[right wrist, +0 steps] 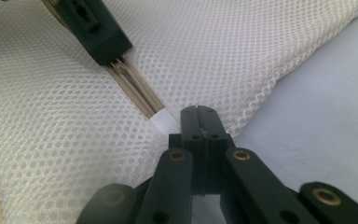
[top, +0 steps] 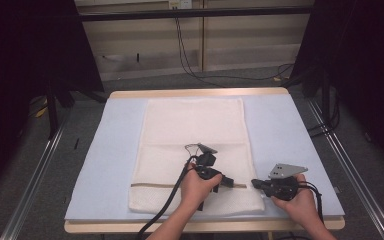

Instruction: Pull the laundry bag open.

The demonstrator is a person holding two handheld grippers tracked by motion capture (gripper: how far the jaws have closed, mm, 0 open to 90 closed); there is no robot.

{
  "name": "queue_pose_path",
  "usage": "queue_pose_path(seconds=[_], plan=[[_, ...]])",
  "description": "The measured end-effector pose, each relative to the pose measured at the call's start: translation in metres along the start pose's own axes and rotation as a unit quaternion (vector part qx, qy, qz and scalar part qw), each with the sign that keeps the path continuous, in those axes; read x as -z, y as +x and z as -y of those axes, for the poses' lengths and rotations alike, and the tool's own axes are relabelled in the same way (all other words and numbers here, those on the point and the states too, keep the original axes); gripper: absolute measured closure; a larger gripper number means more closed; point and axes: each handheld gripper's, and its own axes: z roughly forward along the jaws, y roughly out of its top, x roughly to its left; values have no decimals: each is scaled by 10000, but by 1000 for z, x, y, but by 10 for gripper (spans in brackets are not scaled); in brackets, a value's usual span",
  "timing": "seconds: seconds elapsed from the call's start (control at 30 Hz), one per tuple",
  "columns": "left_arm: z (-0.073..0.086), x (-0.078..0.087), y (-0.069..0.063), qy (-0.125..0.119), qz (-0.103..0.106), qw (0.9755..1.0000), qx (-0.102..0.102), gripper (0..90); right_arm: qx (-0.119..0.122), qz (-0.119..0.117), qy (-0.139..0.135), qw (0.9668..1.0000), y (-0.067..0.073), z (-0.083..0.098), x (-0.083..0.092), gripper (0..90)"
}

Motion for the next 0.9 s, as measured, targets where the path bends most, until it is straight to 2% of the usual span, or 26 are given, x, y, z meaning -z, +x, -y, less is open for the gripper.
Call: queue_pose_path(seconds=[0.03, 0.13, 0.17, 0.27, 0.37, 0.4, 0.53, 0.63, 0.67, 0.73, 0.87, 0.9], plan=[[1, 4, 3, 4, 69, 10000, 29, 874, -3, 1, -1, 10000, 0, 0, 0, 900], [4, 17, 13, 6, 66, 9999, 90, 874, 6, 14, 1, 10000, 1, 0, 0, 900], [5, 21, 16, -1, 103, 9999, 113, 874, 76, 58, 14, 10000, 2, 0, 0, 900], [8, 35, 24, -65, 33, 9998, 165, 874, 104, 85, 52, 9999, 3, -1, 0, 900], [10, 58, 35, -94, -91, 9998, 136, 874, 77, 50, 34, 10000, 2, -1, 0, 900], [11, 65, 39, -145, -110, 9996, 193, 873, 60, 61, 19, 10000, 2, -1, 0, 900], [18, 93, 55, -254, -58, 9992, 303, 873, 36, 46, 17, 10000, 1, -1, 0, 900], [24, 109, 62, -329, -165, 9989, 291, 873, 33, 54, 17, 10000, 2, 0, 0, 900], [25, 114, 65, -348, -262, 9987, 272, 873, 37, 60, 18, 10000, 2, -1, 0, 900], [28, 121, 69, -392, -188, 9985, 335, 873, 6, 46, 25, 10000, 1, -1, 0, 900], [34, 135, 78, -426, -218, 9982, 363, 873, -2, 24, 39, 10000, 1, -1, 0, 900], [34, 136, 80, -443, -158, 9981, 405, 872, -4, 21, 35, 10000, 1, -1, 0, 900]])
